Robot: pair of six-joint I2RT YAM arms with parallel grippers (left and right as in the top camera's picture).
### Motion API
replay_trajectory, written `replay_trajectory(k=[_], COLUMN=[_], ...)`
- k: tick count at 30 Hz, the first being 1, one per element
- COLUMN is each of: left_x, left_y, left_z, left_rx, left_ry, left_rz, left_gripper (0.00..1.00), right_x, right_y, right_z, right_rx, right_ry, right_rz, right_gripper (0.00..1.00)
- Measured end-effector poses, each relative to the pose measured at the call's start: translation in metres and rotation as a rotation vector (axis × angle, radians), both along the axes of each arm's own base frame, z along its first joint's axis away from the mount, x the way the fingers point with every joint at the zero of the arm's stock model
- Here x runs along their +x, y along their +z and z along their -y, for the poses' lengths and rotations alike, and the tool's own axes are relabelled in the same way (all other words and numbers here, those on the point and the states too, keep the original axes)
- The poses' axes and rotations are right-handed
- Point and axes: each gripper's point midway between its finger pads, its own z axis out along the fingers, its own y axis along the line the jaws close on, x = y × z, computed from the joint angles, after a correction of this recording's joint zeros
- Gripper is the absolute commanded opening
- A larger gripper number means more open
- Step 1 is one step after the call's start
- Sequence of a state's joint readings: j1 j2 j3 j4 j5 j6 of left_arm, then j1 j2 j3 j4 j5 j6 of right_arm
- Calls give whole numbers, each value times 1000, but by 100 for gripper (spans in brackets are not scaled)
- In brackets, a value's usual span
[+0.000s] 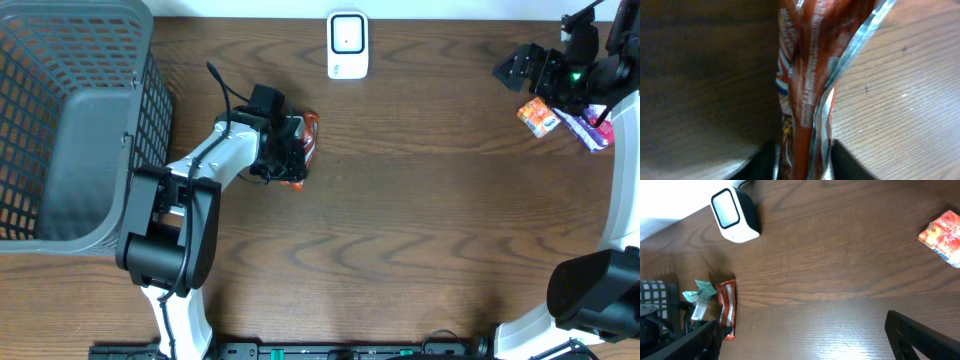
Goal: Scan the item barcode
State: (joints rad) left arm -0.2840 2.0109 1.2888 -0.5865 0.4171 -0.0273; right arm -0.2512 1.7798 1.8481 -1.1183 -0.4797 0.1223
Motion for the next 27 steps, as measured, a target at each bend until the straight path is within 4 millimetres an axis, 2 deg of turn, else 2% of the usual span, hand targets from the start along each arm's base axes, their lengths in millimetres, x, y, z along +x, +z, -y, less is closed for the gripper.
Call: replay_trajectory(k=[6,10,14,17,21,24,27], left_x=[-3,3,12,13,7,1,-5], left_y=[0,5,21,24,27,20,9], left_z=[-1,-12,-18,-9,16,30,34], left_rx=[9,120,299,406,506,540,598], left_ry=[-2,1,-20,-57,-75,-47,4], left_rz=[-15,43,171,245,333,352,365], left_gripper=[7,7,7,7,8,7,7], right_x=[0,0,0,0,0,0,0], right_y=[0,0,0,0,0,0,0], right_z=[0,0,0,0,0,0,0], right_rx=[0,0,0,0,0,0,0], right_ry=[0,0,0,0,0,0,0], right_rz=[0,0,0,0,0,0,0], right_gripper=[99,99,99,99,99,99,99])
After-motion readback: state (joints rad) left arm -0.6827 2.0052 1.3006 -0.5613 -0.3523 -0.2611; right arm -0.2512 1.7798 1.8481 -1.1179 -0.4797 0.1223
